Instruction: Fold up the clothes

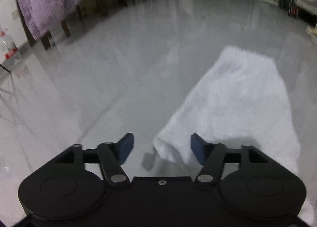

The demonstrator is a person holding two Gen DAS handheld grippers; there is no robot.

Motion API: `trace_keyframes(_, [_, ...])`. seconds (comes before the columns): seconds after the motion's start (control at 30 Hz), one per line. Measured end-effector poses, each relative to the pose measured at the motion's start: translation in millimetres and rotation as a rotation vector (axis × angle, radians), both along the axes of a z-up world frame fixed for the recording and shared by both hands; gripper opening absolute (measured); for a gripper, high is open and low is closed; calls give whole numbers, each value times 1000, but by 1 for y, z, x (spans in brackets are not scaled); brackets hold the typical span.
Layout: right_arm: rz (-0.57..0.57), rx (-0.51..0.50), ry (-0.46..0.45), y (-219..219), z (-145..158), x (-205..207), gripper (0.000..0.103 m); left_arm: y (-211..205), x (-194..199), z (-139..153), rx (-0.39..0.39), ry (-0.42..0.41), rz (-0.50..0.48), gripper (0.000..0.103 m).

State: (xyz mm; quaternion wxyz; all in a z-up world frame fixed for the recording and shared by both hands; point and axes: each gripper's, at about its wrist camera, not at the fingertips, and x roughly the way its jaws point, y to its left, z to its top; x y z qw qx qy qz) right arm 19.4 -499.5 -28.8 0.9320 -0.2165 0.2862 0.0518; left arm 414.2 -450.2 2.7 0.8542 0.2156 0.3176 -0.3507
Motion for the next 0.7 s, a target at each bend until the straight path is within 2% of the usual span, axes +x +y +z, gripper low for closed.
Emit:
trace_keyframes(0.07, [-117,138,29,-40,21,2,66,13,-12,5,1,-9,7,75])
trace_keyframes(0.13, [-233,245,25,-85,35,20,71,34,-38,12,20,-14,14,76])
trace_keyframes(0.2, [-335,329,6,-124,44,42,72,38,-59,9,44,-16,-5,76])
trace_keyframes(0.3, [-416,390,-17,-150,39,81,73,38,-100,-8,84,-9,-60,77])
trace_keyframes(0.43, [-506,441,-12,-165,18,142,77,40,-126,-29,120,21,-88,77])
trace_keyframes(0.5, [-490,400,-13,-157,14,156,77,42,-137,-38,146,34,-96,78])
trace_keyframes(0.57, [-407,285,0,-142,13,174,81,48,-140,-44,173,29,-92,79])
trace_keyframes(0.67, [-341,118,56,-132,-5,197,81,58,-140,-56,250,18,-58,82])
trace_keyframes(0.7, [-329,118,60,-137,-9,200,81,62,-139,-58,268,21,-38,83])
